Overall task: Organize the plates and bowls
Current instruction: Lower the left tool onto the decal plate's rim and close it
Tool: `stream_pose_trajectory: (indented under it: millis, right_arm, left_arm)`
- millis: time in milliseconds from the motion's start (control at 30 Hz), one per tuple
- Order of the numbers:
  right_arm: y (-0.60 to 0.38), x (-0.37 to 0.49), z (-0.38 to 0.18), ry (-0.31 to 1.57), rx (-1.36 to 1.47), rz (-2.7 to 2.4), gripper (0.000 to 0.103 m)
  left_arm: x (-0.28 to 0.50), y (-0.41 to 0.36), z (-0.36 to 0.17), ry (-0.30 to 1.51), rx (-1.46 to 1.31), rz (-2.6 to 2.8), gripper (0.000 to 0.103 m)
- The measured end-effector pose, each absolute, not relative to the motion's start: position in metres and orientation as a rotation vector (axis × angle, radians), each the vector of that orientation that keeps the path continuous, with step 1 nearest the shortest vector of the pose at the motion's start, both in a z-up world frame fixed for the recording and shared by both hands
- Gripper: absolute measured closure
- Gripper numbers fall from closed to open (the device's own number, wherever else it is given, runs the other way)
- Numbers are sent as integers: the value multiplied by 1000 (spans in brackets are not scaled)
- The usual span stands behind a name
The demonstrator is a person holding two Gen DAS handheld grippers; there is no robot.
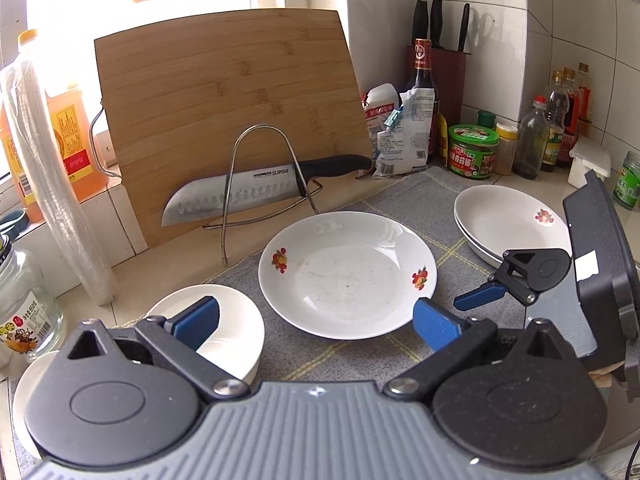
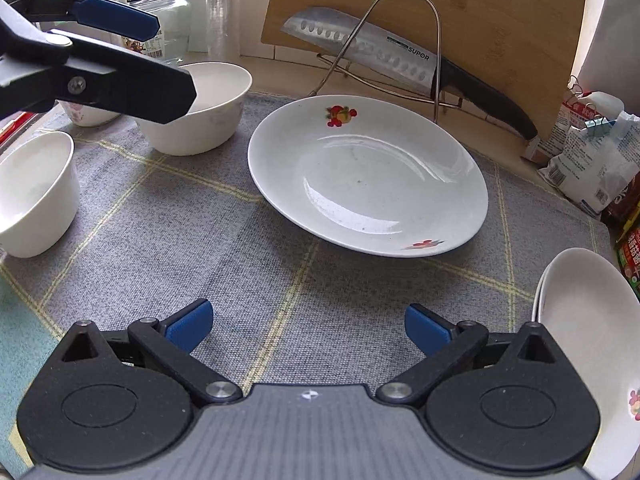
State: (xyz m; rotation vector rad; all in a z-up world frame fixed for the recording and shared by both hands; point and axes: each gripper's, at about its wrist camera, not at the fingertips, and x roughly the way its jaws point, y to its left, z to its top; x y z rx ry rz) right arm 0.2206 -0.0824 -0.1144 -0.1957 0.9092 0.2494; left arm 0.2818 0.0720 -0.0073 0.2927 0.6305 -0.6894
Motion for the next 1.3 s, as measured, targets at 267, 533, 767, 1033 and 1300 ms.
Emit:
stream_pose_trajectory:
  millis: [267,533,767,1033,1300]
  right_arm:
    - [-93,238,-124,912,-111,251,0]
    - [-95,250,-127,882,-126,259,0]
    - [-97,251,-128,877,-134,275,0]
    - [-100,251,-128,874,-135,278,0]
    - [-112,253,-128,865,-110,230,0]
  left_arm:
    - [295,63,-10,657,281,-669,1]
    - [311,49,-8,701,260,-672,1]
    - [342,38,-15,779,215,-658,1]
    - [381,18,-20,812,278,-674,1]
    - [411,-8,-37,896,351,-705,1]
